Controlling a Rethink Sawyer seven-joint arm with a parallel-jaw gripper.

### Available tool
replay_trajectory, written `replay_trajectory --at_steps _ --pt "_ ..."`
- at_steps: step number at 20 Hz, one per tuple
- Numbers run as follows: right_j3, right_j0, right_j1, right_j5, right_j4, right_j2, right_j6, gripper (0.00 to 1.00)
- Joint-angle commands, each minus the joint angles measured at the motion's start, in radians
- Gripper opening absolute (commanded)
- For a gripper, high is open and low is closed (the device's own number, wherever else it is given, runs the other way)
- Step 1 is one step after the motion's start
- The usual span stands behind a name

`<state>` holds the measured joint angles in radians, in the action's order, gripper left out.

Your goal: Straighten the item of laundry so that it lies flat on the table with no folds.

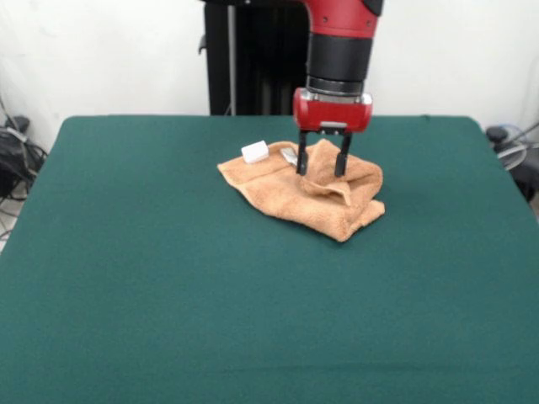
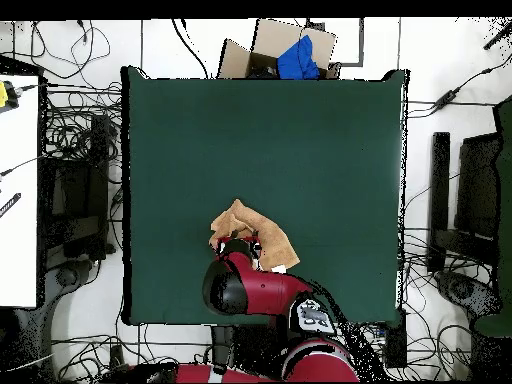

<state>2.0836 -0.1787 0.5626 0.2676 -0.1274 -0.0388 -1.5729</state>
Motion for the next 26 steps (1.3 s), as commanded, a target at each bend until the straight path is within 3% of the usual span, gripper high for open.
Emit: replay_trajectory --at_steps 1,10,18,26 --pt "-0.003 0.022 -0.03 -0.058 0.052 0.034 -0.209 1.0" --pt "0.014 0.037 -0.014 -0.07 0.052 -0.005 -0.199 1.0" --pt "0.061 0.053 0.055 -0.129 0.047 -0.076 -0.179 1.0" --pt "0.06 0.062 0.022 -0.102 0.052 -0.071 -0.204 1.0"
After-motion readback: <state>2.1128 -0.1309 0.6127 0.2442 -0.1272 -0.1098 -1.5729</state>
